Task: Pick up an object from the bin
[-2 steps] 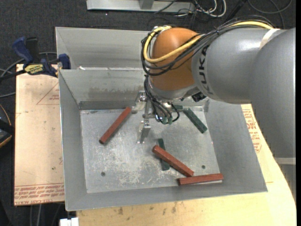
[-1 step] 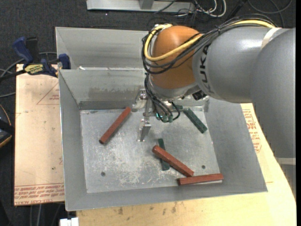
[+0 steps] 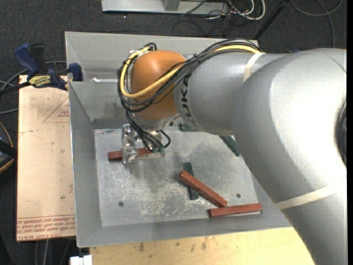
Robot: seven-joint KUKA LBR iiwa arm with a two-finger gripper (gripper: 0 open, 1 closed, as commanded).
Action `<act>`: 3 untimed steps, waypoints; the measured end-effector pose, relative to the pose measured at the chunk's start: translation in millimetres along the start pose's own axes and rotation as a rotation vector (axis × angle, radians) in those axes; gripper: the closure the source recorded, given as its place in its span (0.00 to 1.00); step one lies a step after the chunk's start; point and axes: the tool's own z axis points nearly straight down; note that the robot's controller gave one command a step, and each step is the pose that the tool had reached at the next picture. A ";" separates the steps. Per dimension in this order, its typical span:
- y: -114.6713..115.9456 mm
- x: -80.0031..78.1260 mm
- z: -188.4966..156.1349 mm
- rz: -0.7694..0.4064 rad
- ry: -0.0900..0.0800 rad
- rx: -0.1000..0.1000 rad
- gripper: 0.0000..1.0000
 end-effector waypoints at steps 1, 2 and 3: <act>-0.1 0.0 0.0 0.000 0.000 0.000 1.00; 0.5 1.1 -2.1 -0.075 0.001 0.000 1.00; -0.1 5.3 -16.5 -0.203 0.018 0.000 1.00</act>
Offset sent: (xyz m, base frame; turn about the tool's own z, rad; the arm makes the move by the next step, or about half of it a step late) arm -0.0069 -0.0032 0.0027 -0.2280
